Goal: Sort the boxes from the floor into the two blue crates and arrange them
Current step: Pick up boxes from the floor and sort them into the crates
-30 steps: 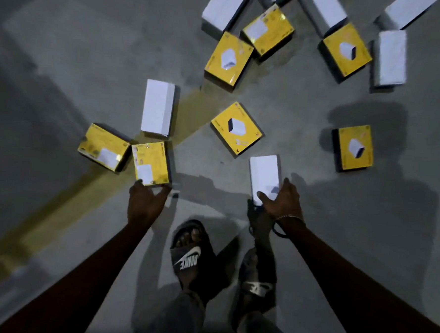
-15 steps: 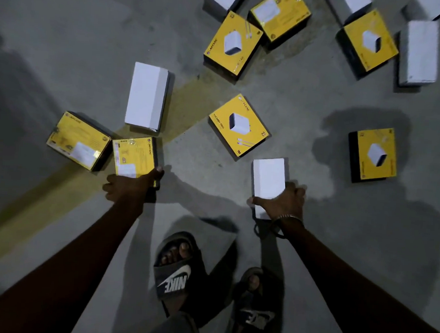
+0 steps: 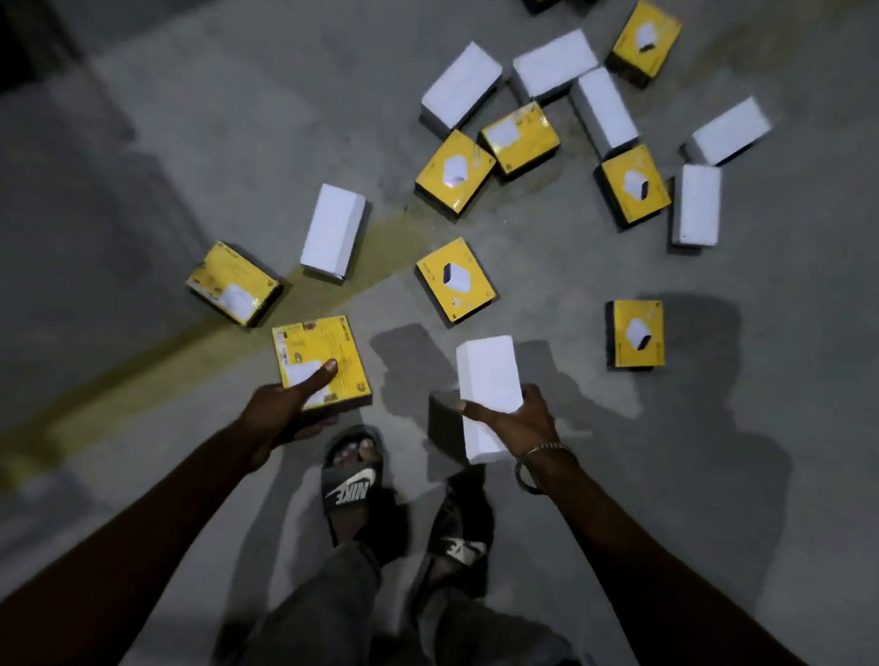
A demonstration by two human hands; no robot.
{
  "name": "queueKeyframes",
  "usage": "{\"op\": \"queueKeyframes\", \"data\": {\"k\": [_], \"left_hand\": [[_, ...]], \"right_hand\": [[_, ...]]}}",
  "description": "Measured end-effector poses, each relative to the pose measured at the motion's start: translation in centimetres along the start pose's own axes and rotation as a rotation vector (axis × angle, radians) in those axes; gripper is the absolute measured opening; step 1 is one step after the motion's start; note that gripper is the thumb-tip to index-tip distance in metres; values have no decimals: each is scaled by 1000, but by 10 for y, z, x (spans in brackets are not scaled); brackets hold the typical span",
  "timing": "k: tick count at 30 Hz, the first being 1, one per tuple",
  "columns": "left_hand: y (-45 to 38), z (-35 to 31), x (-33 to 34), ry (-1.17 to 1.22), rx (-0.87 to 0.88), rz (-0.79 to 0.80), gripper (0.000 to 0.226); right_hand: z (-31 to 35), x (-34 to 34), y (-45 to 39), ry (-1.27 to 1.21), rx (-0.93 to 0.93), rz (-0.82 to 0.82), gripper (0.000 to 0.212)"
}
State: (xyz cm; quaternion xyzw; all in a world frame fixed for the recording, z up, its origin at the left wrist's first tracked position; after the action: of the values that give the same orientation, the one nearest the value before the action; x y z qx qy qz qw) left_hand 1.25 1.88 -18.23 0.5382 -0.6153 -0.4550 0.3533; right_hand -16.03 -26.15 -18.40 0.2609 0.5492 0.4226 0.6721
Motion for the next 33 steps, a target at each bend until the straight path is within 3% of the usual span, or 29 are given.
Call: {"op": "queueKeyframes", "data": {"k": [4, 9, 13, 16, 20, 26, 30, 33], "left_hand": [[141, -7, -30, 246, -68, -52, 78], [351, -36, -59, 503, -98, -32, 41], [483, -43, -89, 542, -16, -88, 42], [542, -35, -109, 603, 68, -106, 55], [604, -47, -150, 661, 176, -129, 45], [657, -88, -241, 727, 393, -276, 39], [681, -108, -295, 810, 529, -316, 29], [686, -118, -332, 877, 559, -299, 32]], "right_hand": [[30, -45, 104, 123, -43, 106, 97], [110, -127, 264, 128, -137, 199, 59], [154, -161, 374, 104, -182, 240, 55], [176, -165, 429, 93, -234, 246, 65], [206, -154, 457, 115, -301, 278, 93], [301, -137, 568, 53, -453, 268, 67], [364, -98, 621, 0, -559, 267, 74], [407, -64, 655, -8, -621, 322, 66]]}}
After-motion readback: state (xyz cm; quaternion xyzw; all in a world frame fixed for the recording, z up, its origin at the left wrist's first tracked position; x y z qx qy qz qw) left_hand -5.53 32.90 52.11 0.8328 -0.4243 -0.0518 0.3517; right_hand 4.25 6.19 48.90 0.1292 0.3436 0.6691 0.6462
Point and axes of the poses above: each hand's wrist, its own y-axis away from the middle knuckle, its own x-axis out of the palm, z = x × y, the point moved 1 cm from there along -y, towards the middle knuckle, and after that the axes turned 14 degrees about y, right-handed, at the moved point
